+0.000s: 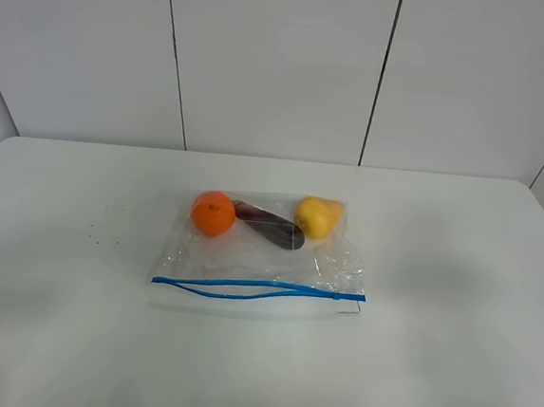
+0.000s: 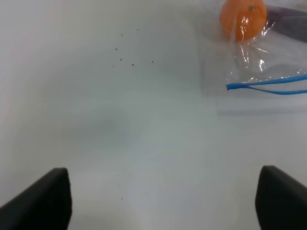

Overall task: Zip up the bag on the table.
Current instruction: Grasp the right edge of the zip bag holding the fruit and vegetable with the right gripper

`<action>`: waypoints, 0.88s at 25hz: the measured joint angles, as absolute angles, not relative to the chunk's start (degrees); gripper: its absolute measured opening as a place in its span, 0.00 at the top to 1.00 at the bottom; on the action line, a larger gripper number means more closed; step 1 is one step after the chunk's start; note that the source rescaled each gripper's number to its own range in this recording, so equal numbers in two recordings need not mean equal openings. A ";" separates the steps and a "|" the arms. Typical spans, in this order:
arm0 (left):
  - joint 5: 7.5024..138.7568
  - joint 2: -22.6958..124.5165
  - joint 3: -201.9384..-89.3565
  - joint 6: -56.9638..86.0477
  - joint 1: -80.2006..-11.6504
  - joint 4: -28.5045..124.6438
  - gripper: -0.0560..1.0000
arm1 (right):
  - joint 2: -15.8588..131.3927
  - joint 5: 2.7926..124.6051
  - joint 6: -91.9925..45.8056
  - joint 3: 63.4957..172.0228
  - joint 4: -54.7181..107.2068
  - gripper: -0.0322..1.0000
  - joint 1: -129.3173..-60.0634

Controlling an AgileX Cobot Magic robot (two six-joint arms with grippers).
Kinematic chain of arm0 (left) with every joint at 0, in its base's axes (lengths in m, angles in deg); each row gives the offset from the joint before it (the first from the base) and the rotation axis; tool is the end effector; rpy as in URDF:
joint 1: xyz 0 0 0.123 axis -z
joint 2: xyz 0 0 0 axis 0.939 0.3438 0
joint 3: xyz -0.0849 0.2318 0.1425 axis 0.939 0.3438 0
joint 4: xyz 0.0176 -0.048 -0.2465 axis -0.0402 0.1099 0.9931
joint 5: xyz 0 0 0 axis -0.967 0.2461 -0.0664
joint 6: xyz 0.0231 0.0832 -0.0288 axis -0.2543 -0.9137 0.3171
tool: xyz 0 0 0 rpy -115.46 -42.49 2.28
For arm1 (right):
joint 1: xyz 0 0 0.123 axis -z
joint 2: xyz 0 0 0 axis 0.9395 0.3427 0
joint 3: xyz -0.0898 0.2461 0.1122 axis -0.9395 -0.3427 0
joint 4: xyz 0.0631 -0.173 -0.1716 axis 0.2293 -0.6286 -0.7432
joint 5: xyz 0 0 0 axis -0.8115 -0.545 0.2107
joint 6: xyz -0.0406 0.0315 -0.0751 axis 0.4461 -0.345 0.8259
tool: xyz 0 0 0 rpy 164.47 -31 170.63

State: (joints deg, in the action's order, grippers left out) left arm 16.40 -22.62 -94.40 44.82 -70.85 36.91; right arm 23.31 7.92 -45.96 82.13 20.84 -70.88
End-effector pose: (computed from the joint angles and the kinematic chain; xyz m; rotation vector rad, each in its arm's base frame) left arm -0.0051 -0.0034 0.2760 0.0521 2.0385 0.0029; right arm 0.0991 0.0052 0.3247 -0.0129 2.5152 0.0636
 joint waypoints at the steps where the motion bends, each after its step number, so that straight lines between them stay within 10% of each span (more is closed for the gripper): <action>1: 16.40 -22.62 -94.40 44.82 -70.85 36.91 0.00 | 26.69 8.18 -45.96 83.80 23.01 0.00 -70.88; 12: 16.40 -22.62 -94.40 44.82 -70.85 36.91 0.00 | 63.29 23.48 -41.41 91.41 31.00 0.00 -70.88; 22: 16.40 -22.62 -94.40 44.82 -70.85 36.91 0.00 | 85.95 30.15 -9.89 94.96 58.17 0.00 -70.88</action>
